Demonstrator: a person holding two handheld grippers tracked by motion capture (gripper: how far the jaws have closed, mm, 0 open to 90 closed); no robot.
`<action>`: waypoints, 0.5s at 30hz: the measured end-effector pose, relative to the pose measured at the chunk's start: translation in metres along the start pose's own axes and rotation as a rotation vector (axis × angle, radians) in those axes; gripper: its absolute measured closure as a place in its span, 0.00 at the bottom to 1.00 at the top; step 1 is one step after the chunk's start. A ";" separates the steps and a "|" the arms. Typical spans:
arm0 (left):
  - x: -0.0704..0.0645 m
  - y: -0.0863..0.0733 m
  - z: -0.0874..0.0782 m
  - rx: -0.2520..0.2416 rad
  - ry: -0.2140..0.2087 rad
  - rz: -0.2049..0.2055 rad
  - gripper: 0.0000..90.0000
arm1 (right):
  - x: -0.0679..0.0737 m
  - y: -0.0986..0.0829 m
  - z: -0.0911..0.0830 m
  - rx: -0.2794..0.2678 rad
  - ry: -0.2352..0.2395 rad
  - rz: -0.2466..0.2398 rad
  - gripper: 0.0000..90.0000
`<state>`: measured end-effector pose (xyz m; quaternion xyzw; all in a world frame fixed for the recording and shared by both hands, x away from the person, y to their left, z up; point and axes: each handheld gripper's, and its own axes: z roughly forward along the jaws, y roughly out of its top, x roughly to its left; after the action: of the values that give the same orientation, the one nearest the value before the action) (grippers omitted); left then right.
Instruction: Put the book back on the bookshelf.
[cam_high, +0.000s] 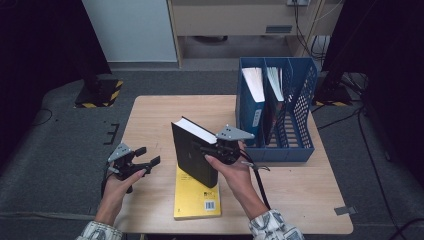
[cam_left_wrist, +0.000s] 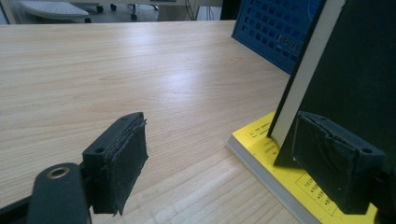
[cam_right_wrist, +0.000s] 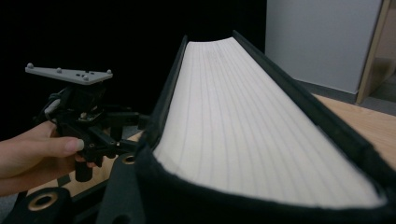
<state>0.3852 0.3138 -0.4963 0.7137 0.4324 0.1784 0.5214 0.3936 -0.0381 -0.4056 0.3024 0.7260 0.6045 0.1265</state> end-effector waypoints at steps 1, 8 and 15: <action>0.001 -0.001 0.000 0.005 0.009 -0.003 0.19 | -0.002 0.001 -0.003 -0.003 -0.004 0.007 0.59; 0.010 -0.006 0.003 0.056 0.080 -0.031 0.14 | -0.010 0.011 -0.021 -0.015 -0.046 0.010 0.59; 0.018 -0.012 0.004 0.130 0.160 -0.016 0.09 | -0.014 0.017 -0.035 -0.009 -0.072 0.026 0.59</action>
<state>0.3929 0.3264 -0.5125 0.7260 0.4891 0.2023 0.4390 0.3906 -0.0731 -0.3843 0.3328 0.7144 0.5980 0.1462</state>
